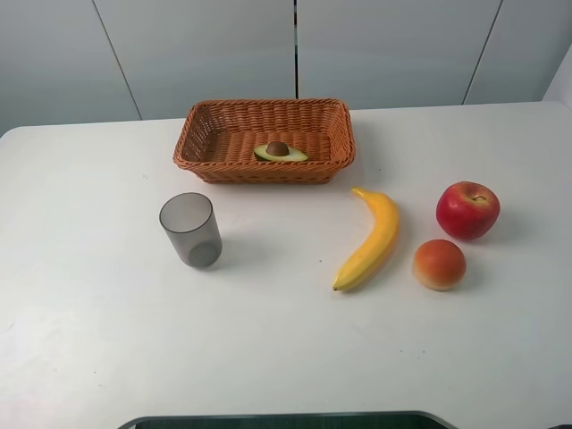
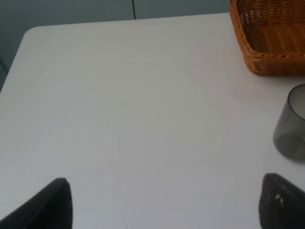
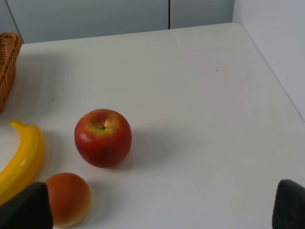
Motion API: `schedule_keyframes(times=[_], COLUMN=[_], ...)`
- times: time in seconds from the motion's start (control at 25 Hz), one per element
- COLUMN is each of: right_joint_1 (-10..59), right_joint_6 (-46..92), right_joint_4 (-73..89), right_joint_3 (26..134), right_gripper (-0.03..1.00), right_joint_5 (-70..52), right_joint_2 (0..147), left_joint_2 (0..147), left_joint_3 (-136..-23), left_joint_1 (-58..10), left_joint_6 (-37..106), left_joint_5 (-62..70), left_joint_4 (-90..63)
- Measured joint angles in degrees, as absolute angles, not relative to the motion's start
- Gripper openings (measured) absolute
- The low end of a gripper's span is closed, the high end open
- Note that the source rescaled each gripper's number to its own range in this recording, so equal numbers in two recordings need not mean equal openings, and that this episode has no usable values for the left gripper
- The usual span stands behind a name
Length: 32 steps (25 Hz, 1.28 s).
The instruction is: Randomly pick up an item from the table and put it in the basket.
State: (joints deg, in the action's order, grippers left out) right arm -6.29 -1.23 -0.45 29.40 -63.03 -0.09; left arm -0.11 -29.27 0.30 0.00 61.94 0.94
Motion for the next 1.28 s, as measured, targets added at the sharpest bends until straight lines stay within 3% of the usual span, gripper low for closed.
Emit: schedule_keyframes(times=[1.28], right_joint_1=[-6.3], right_joint_6=[-1.2], right_joint_4=[-0.4], right_joint_3=[29.4], right_gripper=[1.00], right_joint_5=[-63.0], right_joint_2=[-0.1], left_joint_2=[-0.1], left_joint_3=[-29.3], left_joint_1=[0.3], left_joint_6=[0.0], left_joint_5=[61.9], left_joint_4=[0.9])
